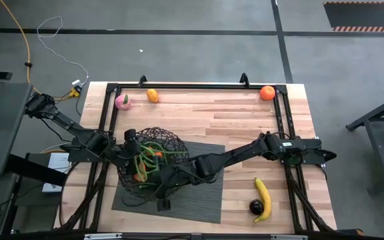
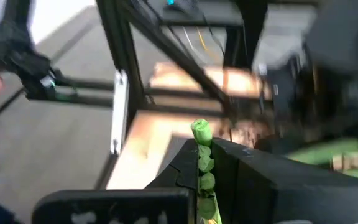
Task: Build produce basket
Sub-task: Put the green string beans into the black wire basket
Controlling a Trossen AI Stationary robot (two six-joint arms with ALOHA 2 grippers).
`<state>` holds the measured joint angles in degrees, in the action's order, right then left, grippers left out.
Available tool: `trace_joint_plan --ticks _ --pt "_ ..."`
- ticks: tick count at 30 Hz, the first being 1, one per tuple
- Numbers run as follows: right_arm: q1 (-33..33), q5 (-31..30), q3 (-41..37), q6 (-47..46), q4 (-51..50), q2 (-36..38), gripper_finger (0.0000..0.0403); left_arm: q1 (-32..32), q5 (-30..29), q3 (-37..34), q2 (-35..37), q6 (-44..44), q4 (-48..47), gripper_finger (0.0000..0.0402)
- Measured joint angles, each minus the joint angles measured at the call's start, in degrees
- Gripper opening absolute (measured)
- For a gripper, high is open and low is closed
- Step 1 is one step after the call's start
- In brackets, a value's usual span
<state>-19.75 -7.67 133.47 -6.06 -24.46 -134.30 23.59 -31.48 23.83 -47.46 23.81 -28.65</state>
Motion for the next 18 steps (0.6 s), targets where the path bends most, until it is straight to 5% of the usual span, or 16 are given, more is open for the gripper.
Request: trace_joint_plan --ticks 9,18 --pt "2.2 -6.7 0.0 -13.6 -6.0 1.1 0.0003 0.0 1.0 0.0 0.0 0.0 -0.8 0.0221" --pt "3.8 -12.3 -0.2 -23.8 -22.4 1.5 0.0003 0.0 3.1 0.0 0.0 -0.9 -3.3 0.0221"
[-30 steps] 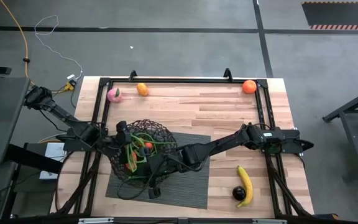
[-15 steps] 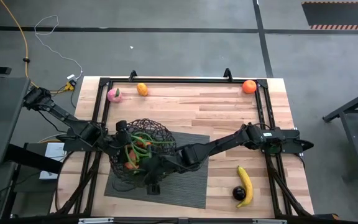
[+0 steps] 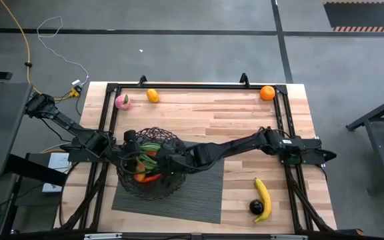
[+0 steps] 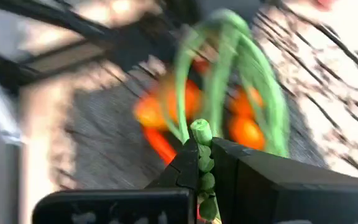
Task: Build produce basket
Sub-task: Put the green string beans into the black wire basket
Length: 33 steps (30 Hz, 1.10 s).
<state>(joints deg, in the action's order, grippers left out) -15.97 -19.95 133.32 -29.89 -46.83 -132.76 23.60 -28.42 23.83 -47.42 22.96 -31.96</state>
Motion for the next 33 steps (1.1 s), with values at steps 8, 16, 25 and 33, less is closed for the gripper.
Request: trace_joint_plan --ticks 8,16,25,33 --pt "0.3 -11.6 0.1 -4.7 -11.2 5.0 0.0003 0.0 0.9 0.0 0.0 0.0 -0.1 0.0221" --pt "1.1 -4.4 -1.4 -4.5 -10.6 4.6 0.0002 0.0 1.0 0.0 0.0 0.3 0.4 0.0221" --pt "1.5 -3.7 -5.9 -6.2 -8.1 4.4 0.0002 0.0 1.6 4.9 -0.1 -2.7 -2.0 0.0221" --pt "2.2 -3.8 -5.9 -4.7 -7.7 4.5 0.0002 0.0 2.9 8.7 -0.1 -2.6 -6.5 0.0221"
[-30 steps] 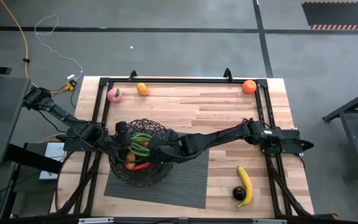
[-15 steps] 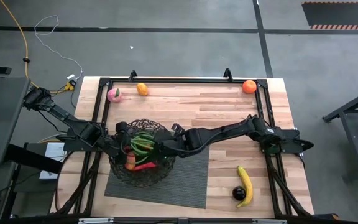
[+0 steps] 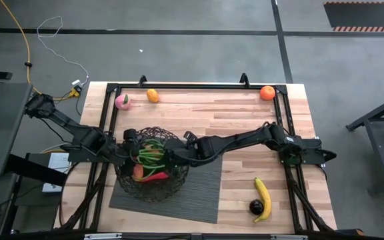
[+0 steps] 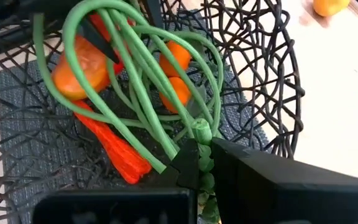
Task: Build produce basket
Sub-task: Put the green string beans into the black wire basket
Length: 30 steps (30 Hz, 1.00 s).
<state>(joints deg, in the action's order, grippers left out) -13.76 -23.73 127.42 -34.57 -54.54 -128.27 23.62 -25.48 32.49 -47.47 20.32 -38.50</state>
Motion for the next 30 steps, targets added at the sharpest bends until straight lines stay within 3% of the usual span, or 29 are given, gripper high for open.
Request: trace_joint_plan --ticks 13,30 --pt "0.6 1.7 0.0 0.0 0.0 0.5 0.0002 0.0 -2.4 2.0 -2.2 -2.8 -1.4 0.0221" --pt "1.9 4.8 0.0 -1.0 0.7 0.5 0.0002 0.0 -2.1 2.0 -16.6 -2.8 4.4 0.022"
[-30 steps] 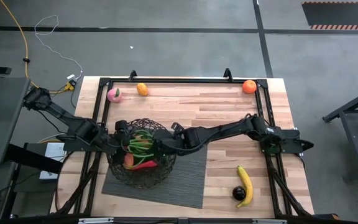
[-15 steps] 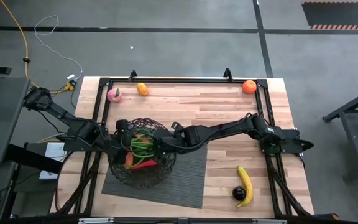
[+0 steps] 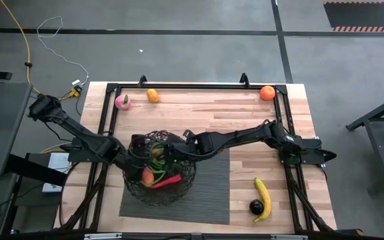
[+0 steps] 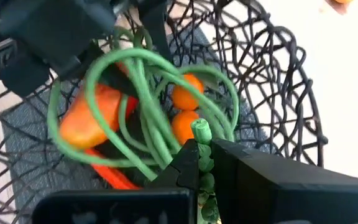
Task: Build produce basket
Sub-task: Put the green string beans into the black wire basket
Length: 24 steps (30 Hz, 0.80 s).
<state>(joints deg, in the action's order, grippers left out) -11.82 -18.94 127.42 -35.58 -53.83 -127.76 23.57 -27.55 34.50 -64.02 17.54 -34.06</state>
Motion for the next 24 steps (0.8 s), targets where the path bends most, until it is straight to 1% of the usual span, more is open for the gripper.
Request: trace_joint_plan --ticks 6,13,16,21,24 --pt "0.3 0.8 0.0 0.0 0.0 0.0 0.0002 0.0 -2.0 0.0 -5.1 0.4 1.3 0.022" --pt "0.3 1.4 0.0 0.0 -0.4 0.0 0.0002 0.0 -0.1 0.0 -10.0 0.0 7.0 0.022" --pt "0.3 1.4 0.0 0.0 -0.9 0.0 0.0002 0.0 0.9 0.0 -10.0 0.1 9.0 0.022" --pt "0.3 1.4 0.0 0.0 -1.5 0.0 0.0002 0.0 1.6 0.4 -7.1 -0.9 9.6 0.022" --pt "0.5 1.2 0.0 0.6 -1.7 0.0 0.0002 0.0 1.8 1.5 -5.8 -3.8 9.3 0.022"
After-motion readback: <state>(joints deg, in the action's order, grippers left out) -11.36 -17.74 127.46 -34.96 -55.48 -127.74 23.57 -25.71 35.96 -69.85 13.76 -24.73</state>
